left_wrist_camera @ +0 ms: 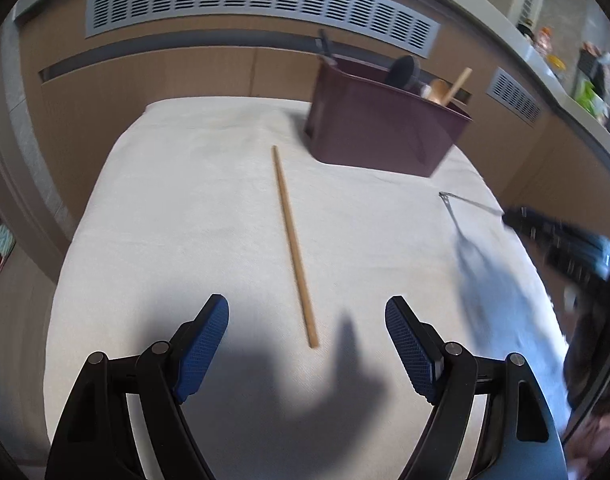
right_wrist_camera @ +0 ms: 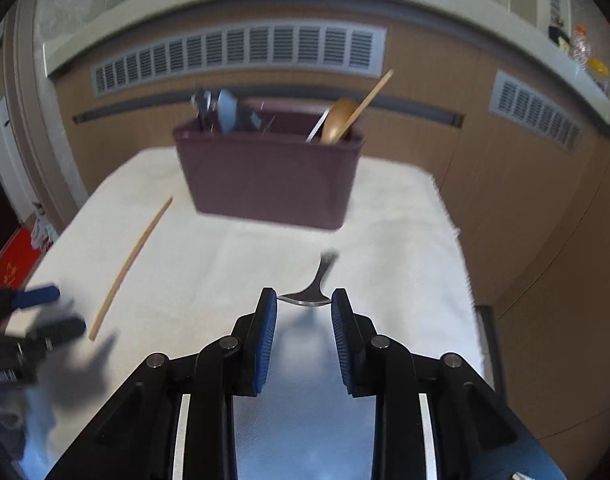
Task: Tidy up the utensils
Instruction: 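Grasp the dark metal spoon with the right gripper while the left approaches the other chopstick, then grasp the remaining wooden chopstick with the left gripper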
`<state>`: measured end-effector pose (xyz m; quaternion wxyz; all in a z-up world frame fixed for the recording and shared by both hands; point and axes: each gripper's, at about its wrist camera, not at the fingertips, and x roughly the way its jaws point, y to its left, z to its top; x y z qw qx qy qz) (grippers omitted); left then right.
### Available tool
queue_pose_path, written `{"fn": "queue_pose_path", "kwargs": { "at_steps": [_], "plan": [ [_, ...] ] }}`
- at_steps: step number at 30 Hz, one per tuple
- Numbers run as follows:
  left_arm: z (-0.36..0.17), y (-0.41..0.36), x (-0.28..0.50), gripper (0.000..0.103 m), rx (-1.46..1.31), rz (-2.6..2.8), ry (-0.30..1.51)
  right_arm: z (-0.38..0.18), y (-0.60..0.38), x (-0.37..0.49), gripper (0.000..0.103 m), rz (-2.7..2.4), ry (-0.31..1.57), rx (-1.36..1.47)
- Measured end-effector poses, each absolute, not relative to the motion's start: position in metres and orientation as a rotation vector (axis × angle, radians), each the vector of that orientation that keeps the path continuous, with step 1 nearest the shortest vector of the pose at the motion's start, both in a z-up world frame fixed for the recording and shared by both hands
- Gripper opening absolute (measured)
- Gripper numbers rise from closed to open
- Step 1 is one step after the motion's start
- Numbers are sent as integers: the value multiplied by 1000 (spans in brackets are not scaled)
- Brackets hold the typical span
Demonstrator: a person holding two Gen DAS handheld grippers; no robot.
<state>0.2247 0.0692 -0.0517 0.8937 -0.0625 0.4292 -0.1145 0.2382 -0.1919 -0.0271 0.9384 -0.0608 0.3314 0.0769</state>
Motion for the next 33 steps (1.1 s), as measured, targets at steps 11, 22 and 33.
{"fn": "queue_pose_path", "kwargs": {
  "at_steps": [11,22,33],
  "plan": [
    [-63,56,220,28,-112,-201,935,1,-212,227,25,147,622,-64],
    [-77,41,239,16,-49,-109,979,-4,-222,220,25,156,621,-42],
    [-34,48,212,6,-16,-104,847,9,-233,201,25,152,586,-15]
  ]
}}
